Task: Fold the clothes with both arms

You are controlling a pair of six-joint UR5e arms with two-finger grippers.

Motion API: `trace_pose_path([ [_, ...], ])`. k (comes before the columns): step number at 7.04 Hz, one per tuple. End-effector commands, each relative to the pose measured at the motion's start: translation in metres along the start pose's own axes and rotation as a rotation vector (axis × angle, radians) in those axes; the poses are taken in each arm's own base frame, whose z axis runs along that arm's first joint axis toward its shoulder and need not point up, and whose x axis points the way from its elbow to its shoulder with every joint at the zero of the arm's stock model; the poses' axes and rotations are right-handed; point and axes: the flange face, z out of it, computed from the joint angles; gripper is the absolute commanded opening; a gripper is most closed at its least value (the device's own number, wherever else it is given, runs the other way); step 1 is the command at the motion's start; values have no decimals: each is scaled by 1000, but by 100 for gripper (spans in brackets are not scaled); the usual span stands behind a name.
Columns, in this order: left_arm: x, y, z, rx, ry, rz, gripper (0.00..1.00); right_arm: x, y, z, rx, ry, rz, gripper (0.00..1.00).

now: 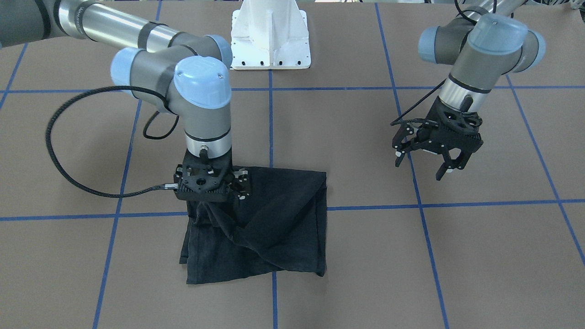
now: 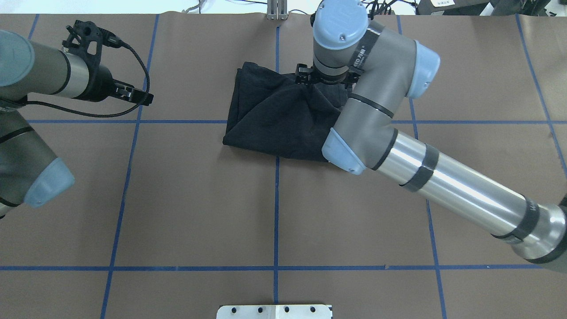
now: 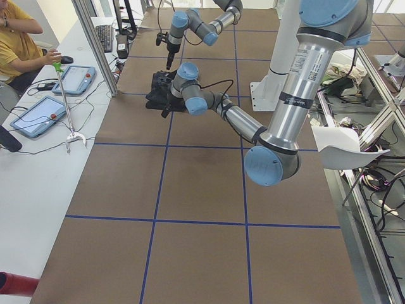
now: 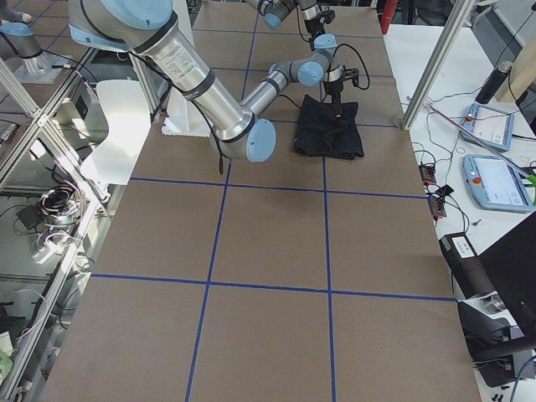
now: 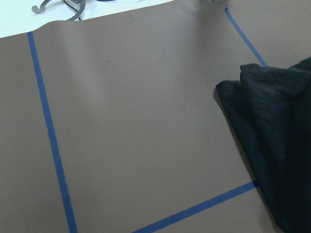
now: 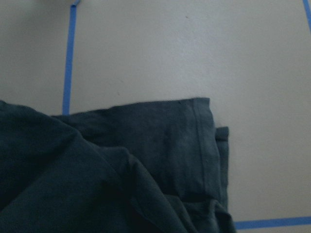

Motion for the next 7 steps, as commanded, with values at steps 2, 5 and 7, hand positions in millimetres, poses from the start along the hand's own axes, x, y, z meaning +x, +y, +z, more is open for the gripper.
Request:
trace_pose_path([
  [2, -87, 1, -88, -137, -71, 112, 100, 145, 25, -77, -106, 12, -162, 100],
  [5, -218, 34, -112, -343, -221, -40, 100, 326, 21, -75, -272, -89, -228, 100],
  [7, -329, 70, -158, -389, -258, 49, 100, 475, 62, -52, -357, -47, -282, 100],
])
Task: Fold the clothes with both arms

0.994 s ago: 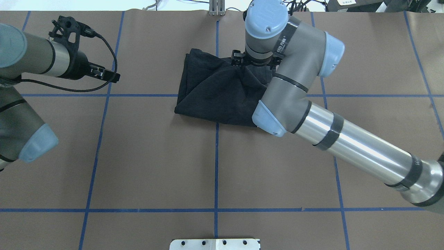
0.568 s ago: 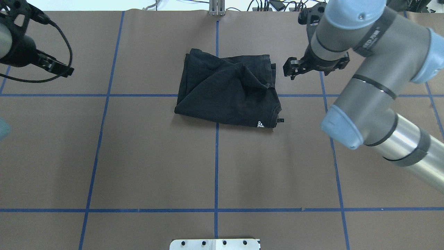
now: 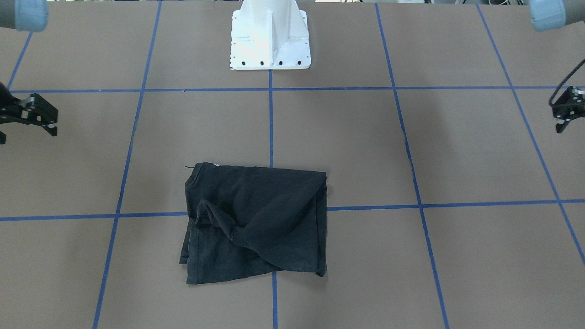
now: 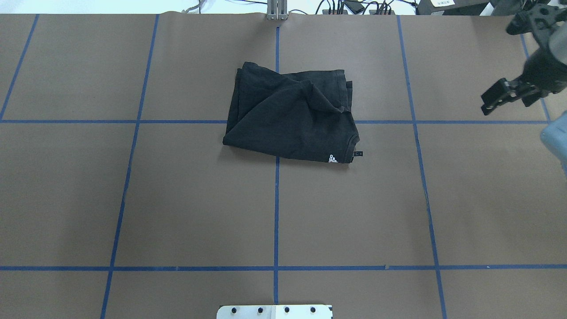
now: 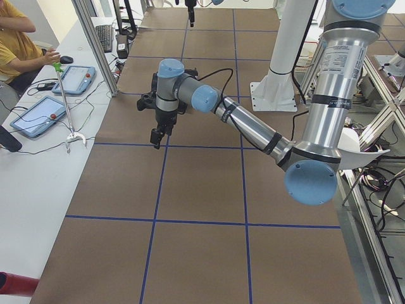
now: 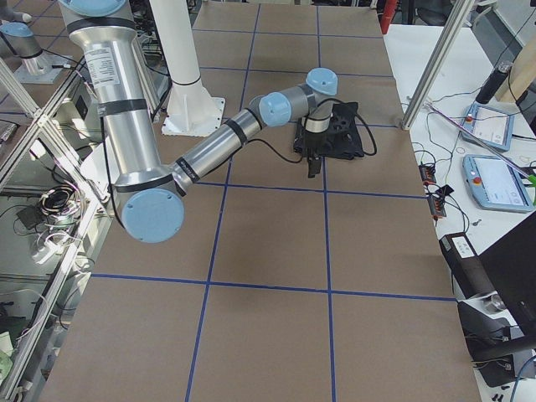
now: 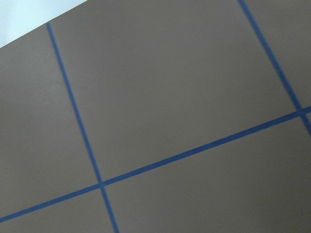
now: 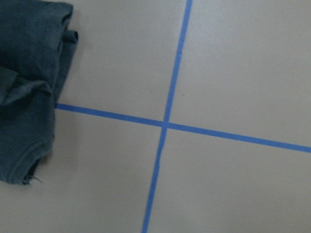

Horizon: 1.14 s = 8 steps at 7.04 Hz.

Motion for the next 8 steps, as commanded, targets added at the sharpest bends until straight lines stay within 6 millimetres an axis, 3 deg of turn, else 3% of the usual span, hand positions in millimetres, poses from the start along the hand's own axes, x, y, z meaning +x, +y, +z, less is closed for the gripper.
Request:
trace_pose_path([
  [1, -98, 54, -3, -37, -31, 3, 100, 161, 78, 24, -84, 37, -41, 100],
  [2, -106, 93, 18, -60, 52, -46, 100, 223, 97, 28, -99, 27, -108, 100],
  [3, -108, 133, 42, -85, 132, -86, 100, 266, 114, 31, -102, 12, -78, 100],
  [4, -110, 154, 61, -120, 187, -133, 100, 278, 130, 38, -125, 10, -31, 100],
  [5, -117, 165, 86, -150, 266, -177, 100, 303, 150, 45, -137, 2, 38, 100],
  [7, -117, 183, 94, -157, 294, -188, 100, 319, 167, 41, -134, 18, 78, 100],
  [8, -116, 181, 94, -156, 284, -186, 100, 320, 167, 41, -132, 20, 80, 100],
])
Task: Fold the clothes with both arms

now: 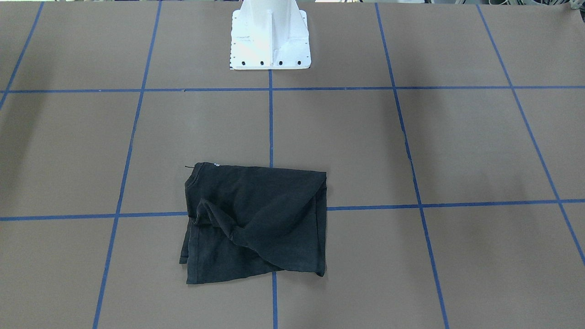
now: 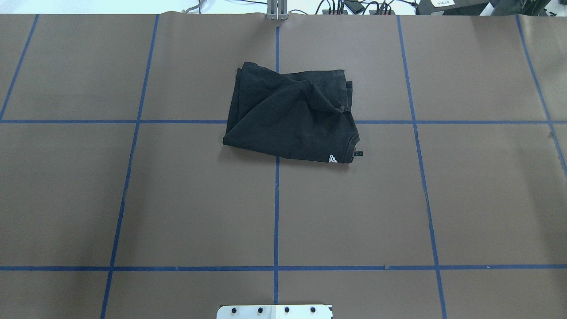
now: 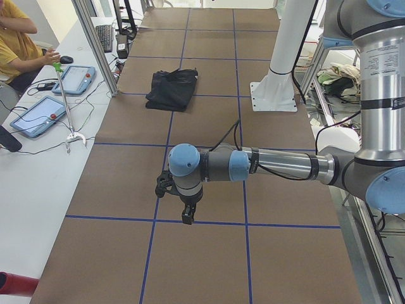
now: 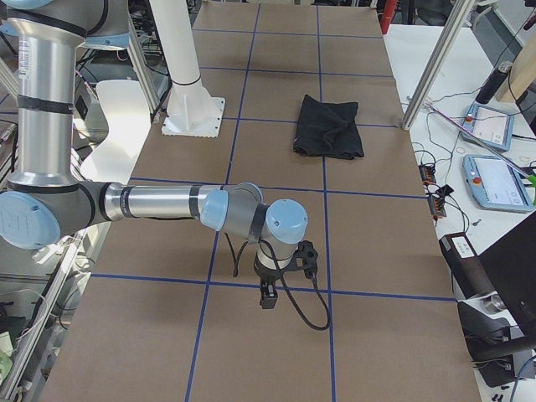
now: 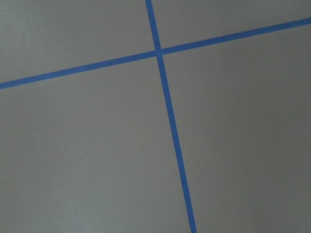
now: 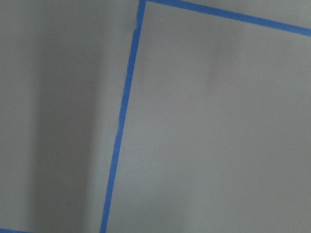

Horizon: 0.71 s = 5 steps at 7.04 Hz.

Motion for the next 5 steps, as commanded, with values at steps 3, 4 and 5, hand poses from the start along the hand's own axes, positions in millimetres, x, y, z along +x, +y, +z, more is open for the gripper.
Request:
trace_pose_path([
  [3, 1, -11, -5, 11, -19, 9, 100, 11, 12, 6, -8, 0, 30, 100],
  [4, 1, -11, -5, 11, -19, 11, 100, 16, 24, 19, -28, -9, 45, 100],
  [5, 2, -11, -5, 13, -21, 15, 100, 20, 28, 18, -22, -8, 52, 100],
])
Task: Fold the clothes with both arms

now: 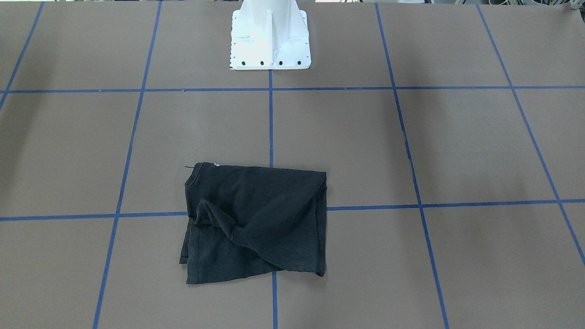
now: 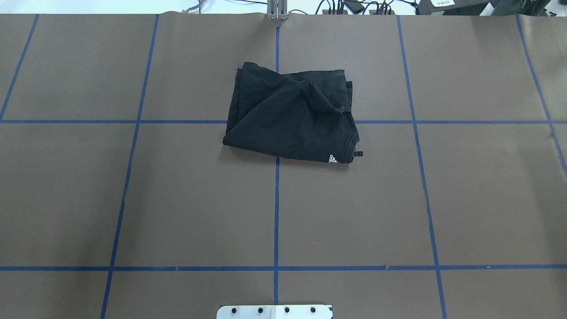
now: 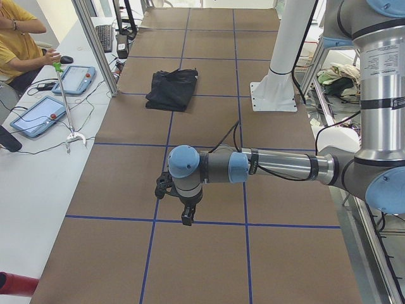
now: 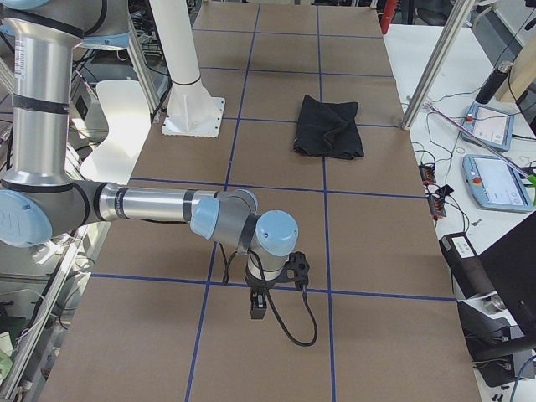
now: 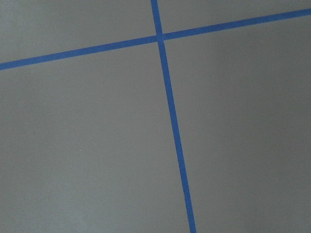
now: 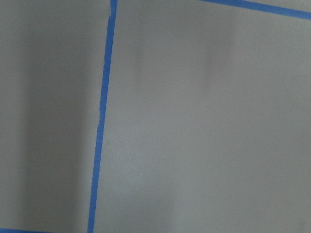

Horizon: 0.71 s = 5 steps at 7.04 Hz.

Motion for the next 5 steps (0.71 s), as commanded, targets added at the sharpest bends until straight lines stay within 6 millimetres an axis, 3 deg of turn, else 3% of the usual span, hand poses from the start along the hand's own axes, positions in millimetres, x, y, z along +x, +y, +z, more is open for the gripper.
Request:
trace_pose_path([
  [1, 2, -2, -3, 7, -4, 9, 100, 9, 12, -4, 18, -3, 26, 100],
  [3, 2, -2, -3, 7, -4, 7, 100, 2, 6, -14, 40, 4, 11, 100],
  [5, 3, -2, -3, 6, -4, 10, 100, -10, -11, -25, 158, 45, 40, 100],
])
